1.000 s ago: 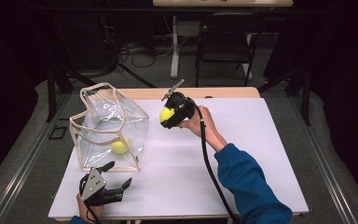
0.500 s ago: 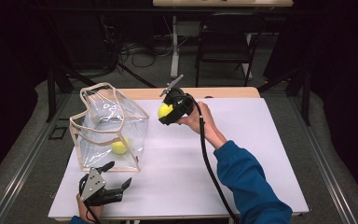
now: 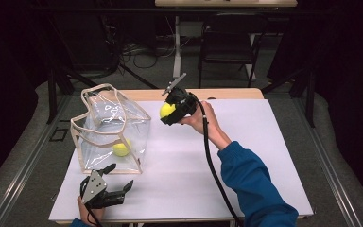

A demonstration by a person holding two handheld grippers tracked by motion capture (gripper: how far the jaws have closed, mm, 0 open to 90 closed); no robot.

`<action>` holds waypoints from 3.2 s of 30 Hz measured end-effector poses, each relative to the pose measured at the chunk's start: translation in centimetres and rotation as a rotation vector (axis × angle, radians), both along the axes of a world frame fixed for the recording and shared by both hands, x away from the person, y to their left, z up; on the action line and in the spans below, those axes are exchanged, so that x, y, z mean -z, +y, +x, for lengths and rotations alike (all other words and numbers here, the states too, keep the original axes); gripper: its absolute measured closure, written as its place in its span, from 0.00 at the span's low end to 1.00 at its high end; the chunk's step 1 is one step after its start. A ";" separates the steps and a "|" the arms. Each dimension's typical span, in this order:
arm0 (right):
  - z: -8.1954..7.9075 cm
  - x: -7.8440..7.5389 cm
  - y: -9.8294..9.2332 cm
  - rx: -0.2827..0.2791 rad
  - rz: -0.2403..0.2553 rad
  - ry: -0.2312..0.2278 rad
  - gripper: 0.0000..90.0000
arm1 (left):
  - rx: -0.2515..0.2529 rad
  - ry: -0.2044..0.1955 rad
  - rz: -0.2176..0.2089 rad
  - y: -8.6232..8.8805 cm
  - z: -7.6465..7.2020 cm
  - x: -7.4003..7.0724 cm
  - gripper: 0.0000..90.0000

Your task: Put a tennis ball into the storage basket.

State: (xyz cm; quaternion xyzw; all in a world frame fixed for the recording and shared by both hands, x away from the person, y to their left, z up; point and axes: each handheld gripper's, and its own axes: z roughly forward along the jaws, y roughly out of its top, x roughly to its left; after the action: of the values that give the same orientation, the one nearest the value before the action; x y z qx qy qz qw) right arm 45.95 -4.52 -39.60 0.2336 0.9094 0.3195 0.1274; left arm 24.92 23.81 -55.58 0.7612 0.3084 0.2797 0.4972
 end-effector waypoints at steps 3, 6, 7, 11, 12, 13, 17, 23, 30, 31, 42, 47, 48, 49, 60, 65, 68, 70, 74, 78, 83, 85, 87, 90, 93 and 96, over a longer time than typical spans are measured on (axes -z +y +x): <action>-0.1 -0.3 0.0 -0.001 0.004 0.000 0.29 | -0.001 -0.001 0.000 0.0 0.0 0.0 0.18; -0.1 -0.5 0.0 -0.001 -0.003 -0.008 0.29 | 0.001 -0.003 0.000 0.0 0.0 0.0 0.18; 0.0 -0.6 0.0 0.000 -0.002 -0.008 0.29 | 0.002 -0.002 -0.001 0.0 0.0 0.0 0.18; -0.1 -0.9 0.2 -0.002 0.001 -0.012 0.29 | 0.000 -0.003 -0.002 0.0 0.0 0.0 0.18; -0.1 -1.0 0.2 -0.003 0.001 -0.016 0.29 | 0.001 -0.003 -0.001 0.0 0.0 0.0 0.18; -0.2 -1.2 0.2 -0.003 0.005 -0.013 0.29 | 0.001 -0.002 0.000 0.0 0.0 0.0 0.18; -0.3 -1.5 0.2 -0.005 0.008 -0.020 0.29 | 0.001 -0.002 -0.001 0.0 0.0 0.0 0.18; -0.3 -1.8 0.2 -0.009 0.011 -0.023 0.29 | -0.001 -0.001 -0.001 0.0 0.0 0.0 0.18; -0.3 -2.1 0.1 -0.007 0.014 -0.029 0.29 | -0.001 -0.002 -0.003 0.1 0.0 0.0 0.18; -0.3 -2.1 0.1 -0.007 0.014 -0.030 0.29 | -0.001 -0.002 -0.003 0.1 0.0 0.0 0.18; -0.6 -2.8 0.2 -0.011 0.029 -0.040 0.29 | 0.001 -0.002 -0.001 0.0 0.0 0.0 0.18; -0.7 -3.1 0.1 -0.015 0.035 -0.041 0.29 | 0.000 0.000 -0.001 0.0 0.0 0.0 0.18; -0.7 -3.1 0.1 -0.015 0.033 -0.043 0.29 | 0.000 0.000 0.000 0.0 0.0 0.0 0.18; -0.6 -3.1 0.1 -0.015 0.031 -0.045 0.29 | 0.000 -0.001 -0.001 0.0 0.0 0.0 0.18; -0.7 -3.9 0.3 -0.016 0.052 -0.062 0.29 | 0.000 0.002 -0.004 0.0 0.0 0.0 0.18; -0.8 -4.3 0.5 -0.015 0.066 -0.071 0.29 | 0.000 -0.001 -0.001 0.0 0.0 0.0 0.18; -0.9 -4.5 0.6 -0.015 0.071 -0.075 0.29 | 0.001 -0.001 -0.002 0.0 0.0 0.0 0.18; -1.0 -4.6 0.7 -0.015 0.075 -0.079 0.29 | 0.000 0.002 -0.005 0.0 0.0 0.0 0.18; -0.9 -4.6 0.8 -0.013 0.084 -0.082 0.29 | 0.001 -0.002 -0.001 0.0 0.0 0.0 0.18; -1.1 -4.8 0.9 -0.016 0.098 -0.094 0.29 | 0.001 0.002 -0.003 -0.1 0.0 0.0 0.18; -1.1 -4.9 0.8 -0.010 0.107 -0.104 0.29 | 0.002 0.000 -0.004 0.0 0.0 0.0 0.18; -1.1 -4.9 0.8 -0.009 0.108 -0.106 0.29 | 0.002 0.001 -0.004 0.0 0.0 0.0 0.18; -1.1 -5.0 0.9 -0.010 0.114 -0.109 0.29 | -0.001 0.002 -0.005 0.0 0.0 0.0 0.18; -1.2 -5.1 0.9 -0.009 0.114 -0.113 0.29 | 0.001 0.000 -0.002 -0.1 0.0 0.0 0.18; -1.3 -5.2 0.9 -0.007 0.115 -0.120 0.29 | 0.001 0.003 -0.004 -0.1 0.0 0.0 0.18; -1.3 -5.3 1.0 -0.007 0.122 -0.123 0.29 | 0.001 -0.001 -0.002 0.0 0.0 0.0 0.18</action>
State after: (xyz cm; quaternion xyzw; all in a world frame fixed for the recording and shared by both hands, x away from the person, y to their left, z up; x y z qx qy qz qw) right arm 44.67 -3.47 -34.28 0.2179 0.8795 0.3885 0.1674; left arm 24.91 23.78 -55.58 0.7606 0.3081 0.2796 0.4983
